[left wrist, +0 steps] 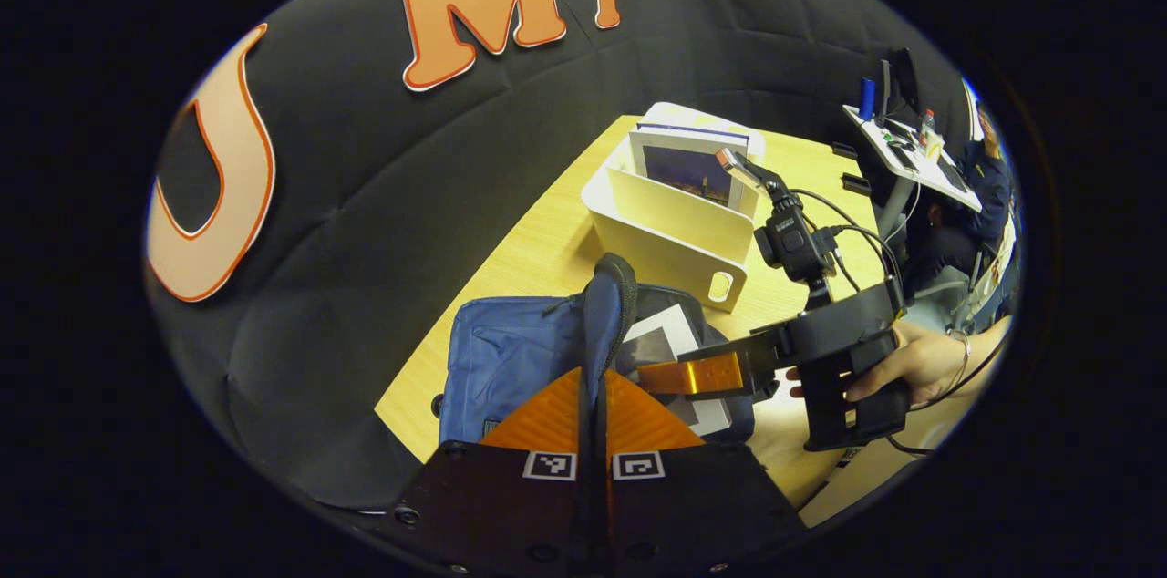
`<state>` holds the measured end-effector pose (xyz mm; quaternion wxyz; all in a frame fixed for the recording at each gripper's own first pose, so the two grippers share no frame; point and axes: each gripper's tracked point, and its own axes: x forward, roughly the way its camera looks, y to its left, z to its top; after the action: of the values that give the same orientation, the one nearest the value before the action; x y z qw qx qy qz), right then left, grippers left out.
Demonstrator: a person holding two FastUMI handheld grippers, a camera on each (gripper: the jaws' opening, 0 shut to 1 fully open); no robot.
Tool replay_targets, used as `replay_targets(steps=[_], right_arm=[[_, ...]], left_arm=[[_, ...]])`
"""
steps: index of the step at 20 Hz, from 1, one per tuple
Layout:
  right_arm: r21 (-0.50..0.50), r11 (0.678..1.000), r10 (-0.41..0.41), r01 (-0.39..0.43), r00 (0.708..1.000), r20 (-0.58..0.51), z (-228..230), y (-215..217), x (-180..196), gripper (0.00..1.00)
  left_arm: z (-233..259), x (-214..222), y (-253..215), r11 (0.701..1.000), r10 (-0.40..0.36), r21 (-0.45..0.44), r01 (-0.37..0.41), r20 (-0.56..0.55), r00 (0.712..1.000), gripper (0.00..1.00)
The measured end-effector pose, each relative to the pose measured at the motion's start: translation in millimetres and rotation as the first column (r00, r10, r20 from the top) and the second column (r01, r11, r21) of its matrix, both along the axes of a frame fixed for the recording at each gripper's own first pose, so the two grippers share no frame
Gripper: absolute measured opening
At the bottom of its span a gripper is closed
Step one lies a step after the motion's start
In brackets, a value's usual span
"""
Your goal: Open the schoolbag, grab two books from the bookshelf and put them into the schoolbag.
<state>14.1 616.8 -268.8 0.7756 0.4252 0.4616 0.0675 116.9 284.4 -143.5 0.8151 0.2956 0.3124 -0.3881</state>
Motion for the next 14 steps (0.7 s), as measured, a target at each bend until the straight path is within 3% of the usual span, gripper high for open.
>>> replay_targets(steps=[6,14], right_arm=[[-0.021,0.998,0.052,-0.052,0.999,-0.007,0,-17,-13,0.97],[-0.179,0.977,0.121,-0.116,0.992,0.018,-5,-87,-35,0.97]], left_arm=[[-3,-4,0,1.0,0.01,-0.004,-0.01,-0.004,1.0,0.01],[-8,-5,-1,1.0,0.01,0.002,-0.01,-0.003,1.0,0.01]])
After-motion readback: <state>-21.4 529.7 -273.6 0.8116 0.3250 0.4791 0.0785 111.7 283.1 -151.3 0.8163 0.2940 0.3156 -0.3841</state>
